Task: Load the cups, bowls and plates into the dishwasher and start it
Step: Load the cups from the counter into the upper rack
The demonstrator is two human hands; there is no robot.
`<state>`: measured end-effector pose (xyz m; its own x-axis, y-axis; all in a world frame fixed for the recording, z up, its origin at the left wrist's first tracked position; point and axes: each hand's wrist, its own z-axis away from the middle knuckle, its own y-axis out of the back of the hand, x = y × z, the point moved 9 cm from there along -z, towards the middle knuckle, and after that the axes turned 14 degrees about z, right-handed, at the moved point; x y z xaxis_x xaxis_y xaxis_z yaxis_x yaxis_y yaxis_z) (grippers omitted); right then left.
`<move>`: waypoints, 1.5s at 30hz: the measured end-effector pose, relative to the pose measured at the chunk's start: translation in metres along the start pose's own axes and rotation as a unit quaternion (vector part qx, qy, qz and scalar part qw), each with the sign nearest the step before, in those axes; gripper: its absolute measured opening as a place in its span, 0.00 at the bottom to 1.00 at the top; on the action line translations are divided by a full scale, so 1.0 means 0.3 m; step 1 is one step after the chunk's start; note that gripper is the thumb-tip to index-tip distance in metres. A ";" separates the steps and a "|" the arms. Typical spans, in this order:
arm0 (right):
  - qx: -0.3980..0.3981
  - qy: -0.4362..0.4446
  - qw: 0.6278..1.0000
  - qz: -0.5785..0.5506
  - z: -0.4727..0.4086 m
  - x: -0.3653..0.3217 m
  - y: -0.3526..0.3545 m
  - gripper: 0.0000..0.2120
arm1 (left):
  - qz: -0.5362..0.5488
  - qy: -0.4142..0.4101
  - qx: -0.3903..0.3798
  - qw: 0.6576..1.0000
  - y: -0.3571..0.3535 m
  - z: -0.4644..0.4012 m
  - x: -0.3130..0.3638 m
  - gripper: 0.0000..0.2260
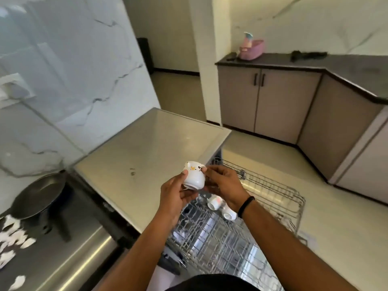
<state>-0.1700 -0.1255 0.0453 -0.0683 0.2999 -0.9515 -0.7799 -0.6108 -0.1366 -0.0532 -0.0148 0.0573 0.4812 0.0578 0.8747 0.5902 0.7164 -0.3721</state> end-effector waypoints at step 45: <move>0.249 -0.389 0.862 0.209 -0.316 1.213 0.675 0.19 | -0.361 0.268 -0.073 0.890 0.026 -0.533 -1.350 0.10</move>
<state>-0.2939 -0.2094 -0.3548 -0.6539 0.6488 -0.3893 -0.7427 -0.4524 0.4936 -0.1398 -0.1438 -0.3494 0.1597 -0.7496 0.6423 0.9302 0.3321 0.1562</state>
